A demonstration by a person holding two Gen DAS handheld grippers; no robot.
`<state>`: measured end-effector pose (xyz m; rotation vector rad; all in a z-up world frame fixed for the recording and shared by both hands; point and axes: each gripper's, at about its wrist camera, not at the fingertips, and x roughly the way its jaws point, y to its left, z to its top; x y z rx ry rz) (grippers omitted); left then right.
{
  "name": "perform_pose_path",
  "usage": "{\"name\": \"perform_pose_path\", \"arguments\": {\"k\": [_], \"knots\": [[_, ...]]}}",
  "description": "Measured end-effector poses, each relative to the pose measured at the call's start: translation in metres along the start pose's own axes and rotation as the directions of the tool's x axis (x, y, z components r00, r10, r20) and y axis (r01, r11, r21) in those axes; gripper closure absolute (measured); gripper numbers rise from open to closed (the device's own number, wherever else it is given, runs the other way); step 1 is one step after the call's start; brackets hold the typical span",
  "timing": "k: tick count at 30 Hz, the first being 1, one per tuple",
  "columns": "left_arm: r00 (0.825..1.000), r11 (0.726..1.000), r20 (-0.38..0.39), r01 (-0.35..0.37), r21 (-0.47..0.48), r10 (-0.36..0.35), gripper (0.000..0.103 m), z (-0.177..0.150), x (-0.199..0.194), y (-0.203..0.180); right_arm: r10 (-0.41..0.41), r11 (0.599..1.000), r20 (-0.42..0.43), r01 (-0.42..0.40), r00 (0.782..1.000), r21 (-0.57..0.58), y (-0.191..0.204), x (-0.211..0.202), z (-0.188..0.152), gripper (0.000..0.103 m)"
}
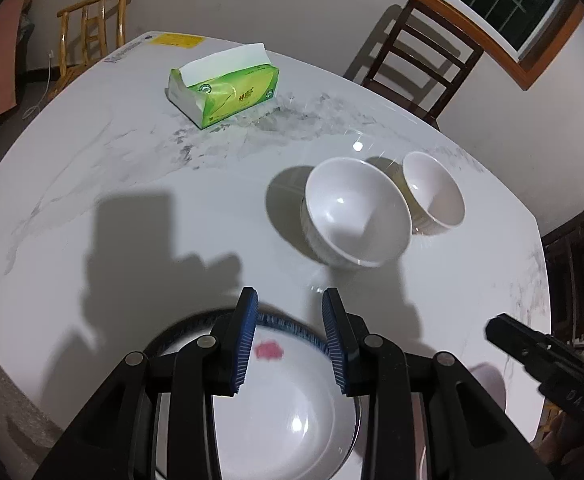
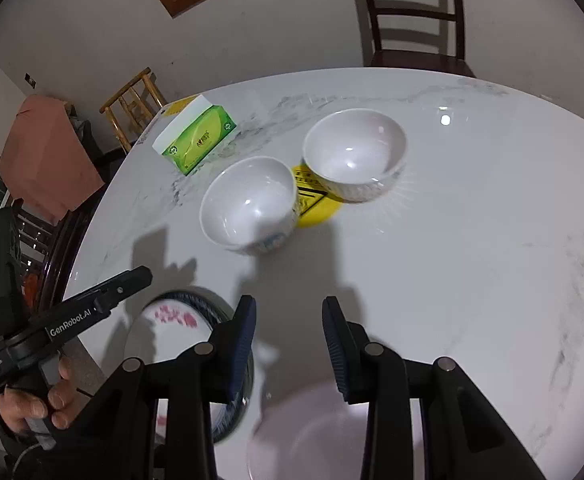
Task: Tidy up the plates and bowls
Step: 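Open both grippers and grasp the rim of the white cartoon-band bowl, then lift the white cartoon-band bowl and carry it over the pink bowl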
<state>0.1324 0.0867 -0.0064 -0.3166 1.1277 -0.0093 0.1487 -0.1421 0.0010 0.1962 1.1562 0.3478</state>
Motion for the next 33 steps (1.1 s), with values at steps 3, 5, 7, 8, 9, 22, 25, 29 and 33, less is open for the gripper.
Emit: {"name": "perform_pose_path", "arguments": {"k": [3,5,7,8,9,22,25,29,33], "knots": [[1.0,1.0,-0.001,0.021,-0.005,-0.021,0.073,0.014,0.009,-0.003,-0.004,1.0,-0.014,0.004,1.0,-0.003,0.001,0.018,0.016,0.068],[1.0,0.999,0.002,0.029,-0.016,-0.029,0.073,0.024,0.017,-0.004,-0.007,1.0,-0.022,0.007,1.0,-0.001,-0.001,0.029,0.024,0.068],[0.999,0.999,0.002,0.037,-0.032,-0.037,0.073,0.032,0.027,-0.004,0.003,1.0,-0.034,-0.003,0.999,-0.001,-0.001,0.04,0.034,0.068],[0.999,0.999,0.0,0.038,-0.037,-0.038,0.073,0.035,0.032,-0.005,-0.001,1.0,-0.038,0.001,0.999,0.0,-0.002,0.045,0.037,0.068],[0.999,0.999,-0.004,0.037,-0.037,-0.038,0.073,0.038,0.037,-0.005,-0.005,1.0,-0.046,0.005,0.999,0.004,-0.003,0.05,0.041,0.068],[0.999,1.0,-0.048,-0.004,-0.023,0.003,0.075,0.055,0.084,-0.009,-0.049,0.998,-0.117,0.045,0.992,-0.034,-0.003,0.101,0.068,0.073],[0.999,1.0,-0.053,-0.01,-0.02,0.009,0.078,0.055,0.09,-0.01,-0.043,0.999,-0.13,0.039,0.991,-0.031,-0.005,0.11,0.07,0.081],[0.998,1.0,-0.065,-0.007,-0.011,0.007,0.087,0.054,0.098,-0.012,-0.026,0.999,-0.133,0.022,0.991,-0.03,-0.005,0.115,0.071,0.085],[0.997,1.0,-0.071,0.002,-0.005,-0.002,0.091,0.053,0.102,-0.015,-0.029,0.999,-0.129,0.024,0.991,-0.043,-0.002,0.114,0.071,0.088]]}}
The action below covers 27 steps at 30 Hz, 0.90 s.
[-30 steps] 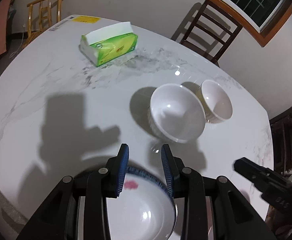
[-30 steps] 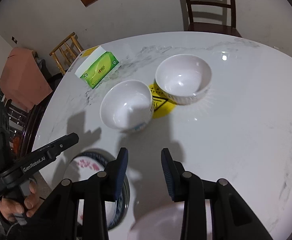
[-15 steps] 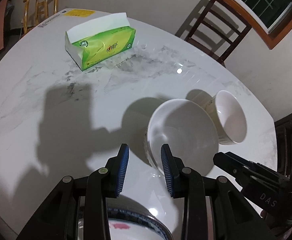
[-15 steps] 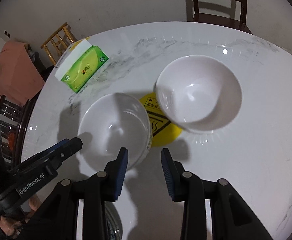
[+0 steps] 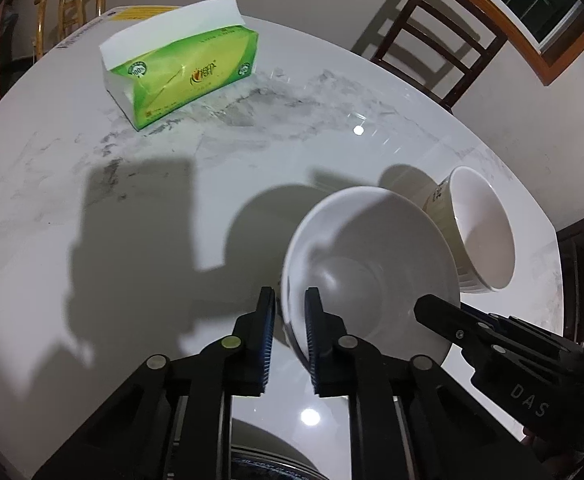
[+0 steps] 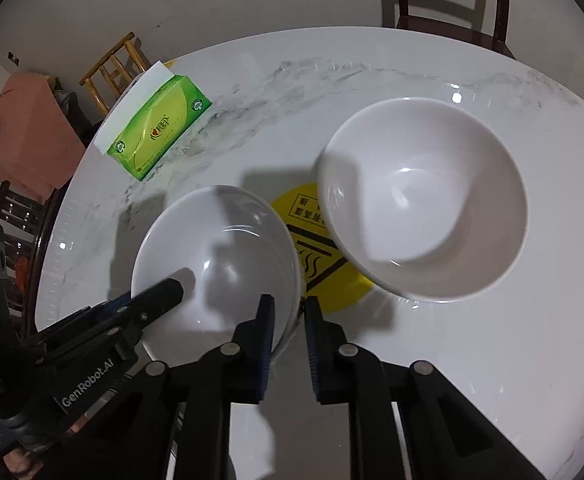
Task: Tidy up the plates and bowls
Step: 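Lift the white cartoon-band bowl and carry it over the pink bowl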
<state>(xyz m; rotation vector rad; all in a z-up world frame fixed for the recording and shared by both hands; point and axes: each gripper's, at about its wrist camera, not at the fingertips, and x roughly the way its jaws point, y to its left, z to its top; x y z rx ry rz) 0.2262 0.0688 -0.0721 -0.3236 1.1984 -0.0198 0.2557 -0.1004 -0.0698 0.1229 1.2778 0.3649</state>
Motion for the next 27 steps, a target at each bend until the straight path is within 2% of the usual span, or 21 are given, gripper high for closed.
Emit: {"name": "perform_pose_path", "arguments": {"k": [9,27], "knots": [[1.0,1.0,-0.028,0.002,0.008,-0.002,0.091,-0.006,-0.003,-0.006,-0.002,1.0,-0.004,0.002,1.0,0.019,-0.006,-0.005,-0.008,0.088],[1.0,0.996,0.004,0.023,0.091,-0.024,0.091,-0.036,-0.046,-0.051,-0.021,0.999,0.073,0.018,0.997,0.042,-0.021,-0.07,-0.045,0.088]]}}
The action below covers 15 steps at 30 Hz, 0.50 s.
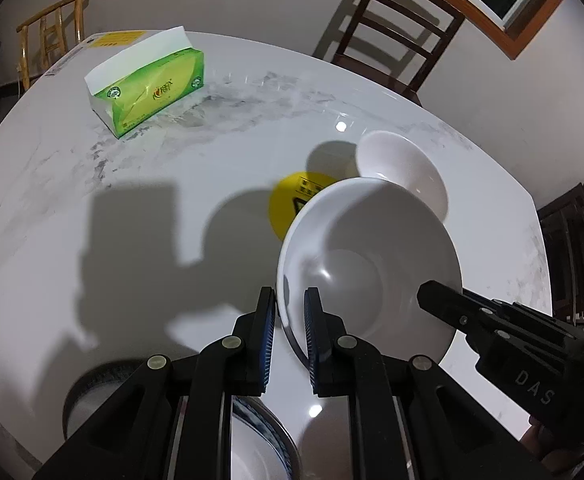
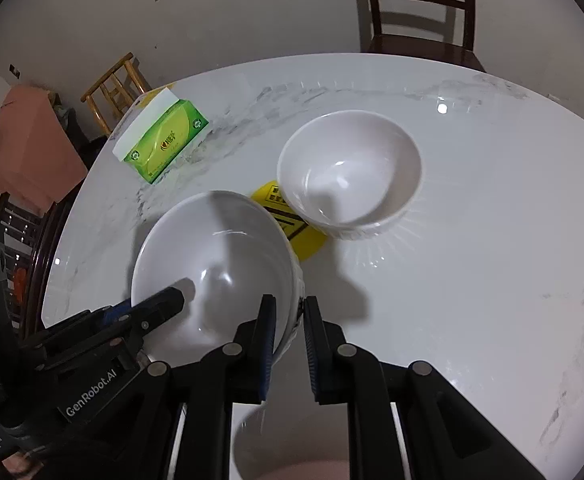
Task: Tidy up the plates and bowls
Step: 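Lift the white cartoon-band bowl and carry it over the pink bowl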
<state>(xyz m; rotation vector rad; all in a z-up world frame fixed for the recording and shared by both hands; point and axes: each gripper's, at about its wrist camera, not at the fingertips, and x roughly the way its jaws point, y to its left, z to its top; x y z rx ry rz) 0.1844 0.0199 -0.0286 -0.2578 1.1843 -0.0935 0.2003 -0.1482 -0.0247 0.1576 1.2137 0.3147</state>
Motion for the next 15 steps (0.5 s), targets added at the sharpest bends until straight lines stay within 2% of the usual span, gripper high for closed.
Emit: {"name": "perform_pose_path", "arguments": {"k": [15], "knots": [[1.0,0.998,0.008,0.019,0.064,-0.019,0.091,-0.035,-0.031,-0.036,-0.001,1.0,0.042,0.0,0.999,0.027,-0.017,-0.05,-0.037,0.088]]}}
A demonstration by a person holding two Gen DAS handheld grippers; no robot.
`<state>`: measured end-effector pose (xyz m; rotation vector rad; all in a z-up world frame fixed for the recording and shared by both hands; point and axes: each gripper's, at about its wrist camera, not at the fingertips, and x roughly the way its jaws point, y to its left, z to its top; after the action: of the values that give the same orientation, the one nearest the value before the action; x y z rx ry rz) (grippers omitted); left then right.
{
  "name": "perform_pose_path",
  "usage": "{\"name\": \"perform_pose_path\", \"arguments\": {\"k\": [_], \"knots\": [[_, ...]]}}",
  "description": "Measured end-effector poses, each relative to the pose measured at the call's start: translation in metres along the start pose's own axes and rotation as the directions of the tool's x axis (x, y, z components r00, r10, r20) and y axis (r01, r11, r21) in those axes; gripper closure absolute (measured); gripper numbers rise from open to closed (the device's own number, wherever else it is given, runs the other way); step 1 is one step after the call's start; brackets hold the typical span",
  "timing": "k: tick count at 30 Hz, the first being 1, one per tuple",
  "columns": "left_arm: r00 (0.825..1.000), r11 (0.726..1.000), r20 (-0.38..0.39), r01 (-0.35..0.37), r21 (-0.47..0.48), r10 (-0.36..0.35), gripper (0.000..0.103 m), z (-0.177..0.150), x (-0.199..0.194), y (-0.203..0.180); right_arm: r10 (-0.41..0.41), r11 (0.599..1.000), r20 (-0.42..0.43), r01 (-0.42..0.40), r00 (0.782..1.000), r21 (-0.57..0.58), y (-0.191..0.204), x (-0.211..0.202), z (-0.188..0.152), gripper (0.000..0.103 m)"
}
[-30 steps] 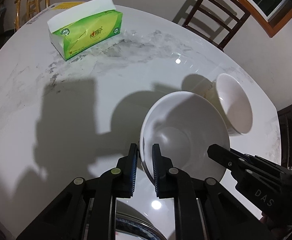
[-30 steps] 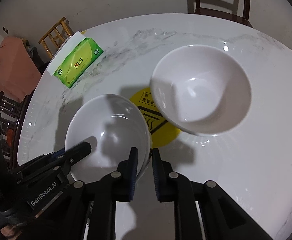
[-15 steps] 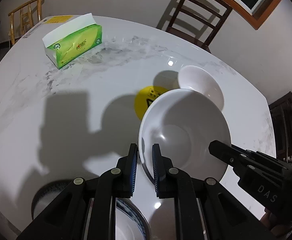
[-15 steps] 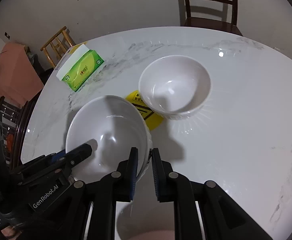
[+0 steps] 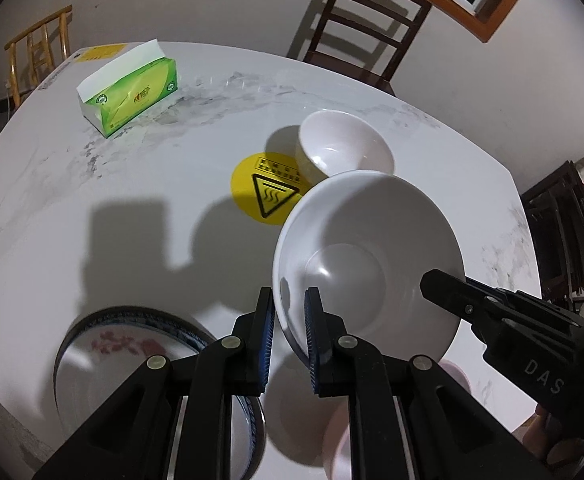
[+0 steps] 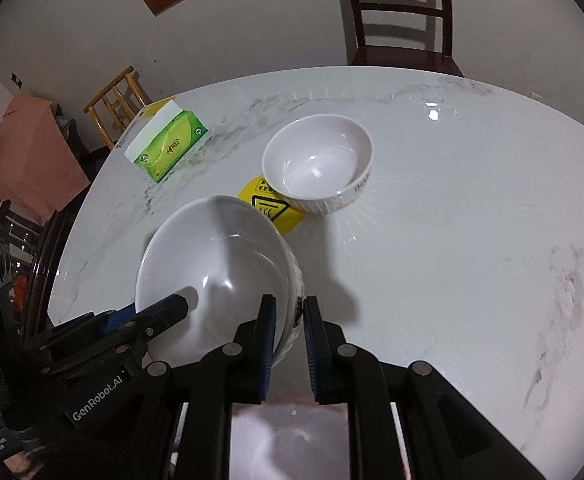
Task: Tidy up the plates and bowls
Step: 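Lift the white cartoon-band bowl and carry it over the pink bowl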
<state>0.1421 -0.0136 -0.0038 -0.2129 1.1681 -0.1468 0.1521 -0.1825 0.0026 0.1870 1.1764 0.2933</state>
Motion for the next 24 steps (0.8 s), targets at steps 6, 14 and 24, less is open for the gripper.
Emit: {"name": "perform_pose_path", "arguments": {"k": [6,14,24], "knots": [[1.0,0.999,0.012,0.001,0.038,-0.002,0.091,-0.017,-0.016,-0.016,-0.01,1.0,0.018,0.01,1.0,0.004,-0.004,-0.021,-0.02,0.088],[1.0,0.998,0.014,0.026,0.056,-0.026,0.091,-0.042,-0.035,-0.033,-0.006,1.0,0.028,0.005,1.0,0.027,-0.015,-0.045,-0.053,0.088],[0.999,0.995,-0.011,0.036,0.095,-0.035,0.091,-0.076,-0.038,-0.051,-0.014,0.998,0.008,0.013,1.0,0.067,-0.033,-0.051,-0.098,0.088]]}}
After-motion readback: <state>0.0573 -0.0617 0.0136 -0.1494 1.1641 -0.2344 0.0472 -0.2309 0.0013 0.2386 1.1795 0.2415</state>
